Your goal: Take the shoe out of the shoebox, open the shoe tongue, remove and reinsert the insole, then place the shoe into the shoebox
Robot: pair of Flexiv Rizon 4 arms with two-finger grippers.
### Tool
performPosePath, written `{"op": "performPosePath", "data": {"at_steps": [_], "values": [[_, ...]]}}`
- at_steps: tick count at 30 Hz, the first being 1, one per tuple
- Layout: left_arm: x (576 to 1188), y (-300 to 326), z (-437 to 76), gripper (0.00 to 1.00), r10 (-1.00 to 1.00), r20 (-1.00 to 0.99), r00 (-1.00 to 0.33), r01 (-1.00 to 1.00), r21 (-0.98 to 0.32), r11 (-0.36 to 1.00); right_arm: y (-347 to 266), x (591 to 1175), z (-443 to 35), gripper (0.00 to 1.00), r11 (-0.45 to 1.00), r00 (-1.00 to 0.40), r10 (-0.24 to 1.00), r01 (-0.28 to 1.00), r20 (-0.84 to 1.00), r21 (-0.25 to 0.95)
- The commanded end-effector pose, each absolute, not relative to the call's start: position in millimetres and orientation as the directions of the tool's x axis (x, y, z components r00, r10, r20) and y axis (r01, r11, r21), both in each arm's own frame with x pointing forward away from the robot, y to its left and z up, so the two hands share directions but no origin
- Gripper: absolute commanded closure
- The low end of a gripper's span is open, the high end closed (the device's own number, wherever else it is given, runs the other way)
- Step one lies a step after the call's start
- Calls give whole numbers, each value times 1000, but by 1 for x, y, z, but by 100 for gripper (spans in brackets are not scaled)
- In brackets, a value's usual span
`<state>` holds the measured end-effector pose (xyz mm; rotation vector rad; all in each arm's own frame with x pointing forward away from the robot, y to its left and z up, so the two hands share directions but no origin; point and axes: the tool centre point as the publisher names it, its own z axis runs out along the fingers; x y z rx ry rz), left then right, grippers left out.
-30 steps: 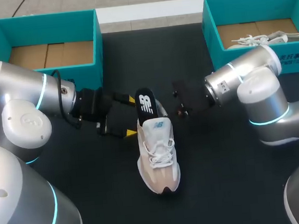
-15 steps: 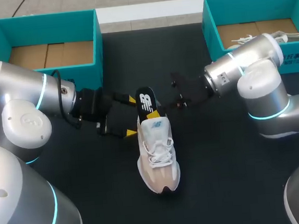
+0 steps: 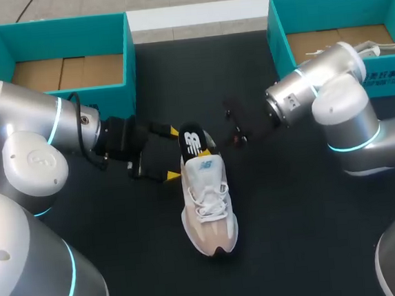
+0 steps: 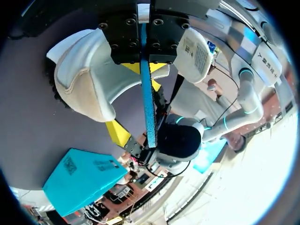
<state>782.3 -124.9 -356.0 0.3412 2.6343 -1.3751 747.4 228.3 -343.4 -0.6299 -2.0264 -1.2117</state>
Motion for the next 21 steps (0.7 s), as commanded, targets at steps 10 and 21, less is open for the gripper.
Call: {"op": "performPosePath", "data": {"at_steps": [10,21], "values": [[781,-125,-356,0,130,-236,-963,268,-786,558,233,734,-348,86,421,-648,93,714,756,560],[781,-125,-356,0,130,-236,-963,268,-786,558,228,764,-335,76,435,-702,99,668,705,604]]}}
